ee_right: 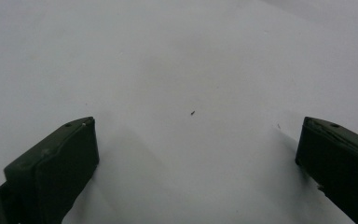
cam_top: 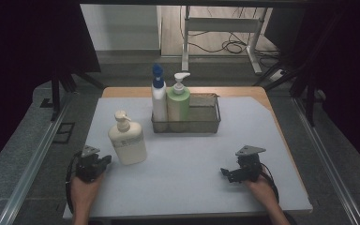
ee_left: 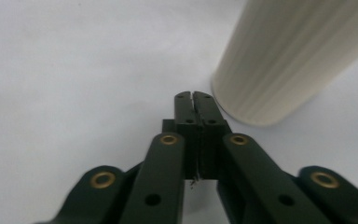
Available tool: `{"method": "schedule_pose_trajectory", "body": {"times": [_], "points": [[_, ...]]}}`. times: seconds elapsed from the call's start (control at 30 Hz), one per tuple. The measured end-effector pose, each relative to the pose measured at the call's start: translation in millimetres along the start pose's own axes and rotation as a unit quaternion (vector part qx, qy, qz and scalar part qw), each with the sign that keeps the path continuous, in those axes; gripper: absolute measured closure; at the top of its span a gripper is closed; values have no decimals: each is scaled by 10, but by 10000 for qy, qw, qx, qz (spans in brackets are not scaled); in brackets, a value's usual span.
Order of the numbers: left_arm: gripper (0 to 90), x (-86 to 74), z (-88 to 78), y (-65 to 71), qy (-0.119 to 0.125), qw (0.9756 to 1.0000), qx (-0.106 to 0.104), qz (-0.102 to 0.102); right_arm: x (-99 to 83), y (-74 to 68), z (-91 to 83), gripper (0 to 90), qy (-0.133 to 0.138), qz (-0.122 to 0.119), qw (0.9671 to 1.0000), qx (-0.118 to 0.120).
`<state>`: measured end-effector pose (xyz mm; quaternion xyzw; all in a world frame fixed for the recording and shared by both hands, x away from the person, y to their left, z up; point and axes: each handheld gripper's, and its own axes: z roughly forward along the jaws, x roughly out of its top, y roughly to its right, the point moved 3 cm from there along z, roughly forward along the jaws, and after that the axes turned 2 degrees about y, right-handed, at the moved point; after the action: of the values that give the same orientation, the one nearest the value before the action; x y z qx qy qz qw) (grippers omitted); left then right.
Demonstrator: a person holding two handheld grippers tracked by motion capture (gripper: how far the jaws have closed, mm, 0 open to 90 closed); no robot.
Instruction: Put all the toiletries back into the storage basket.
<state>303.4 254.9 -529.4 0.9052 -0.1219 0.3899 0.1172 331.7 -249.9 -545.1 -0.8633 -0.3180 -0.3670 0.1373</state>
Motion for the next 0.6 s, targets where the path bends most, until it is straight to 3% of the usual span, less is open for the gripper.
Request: {"method": "schedule_pose_trajectory", "body": {"times": [0.2, 0.6], "points": [[893, 114, 106, -64, 118, 9999, 123, 28, 0, -1, 0, 0, -1, 5, 10000, 0], [892, 225, 332, -45, -23, 9996, -285, 63, 0, -1, 0, 0, 5, 10, 10000, -3]]}}
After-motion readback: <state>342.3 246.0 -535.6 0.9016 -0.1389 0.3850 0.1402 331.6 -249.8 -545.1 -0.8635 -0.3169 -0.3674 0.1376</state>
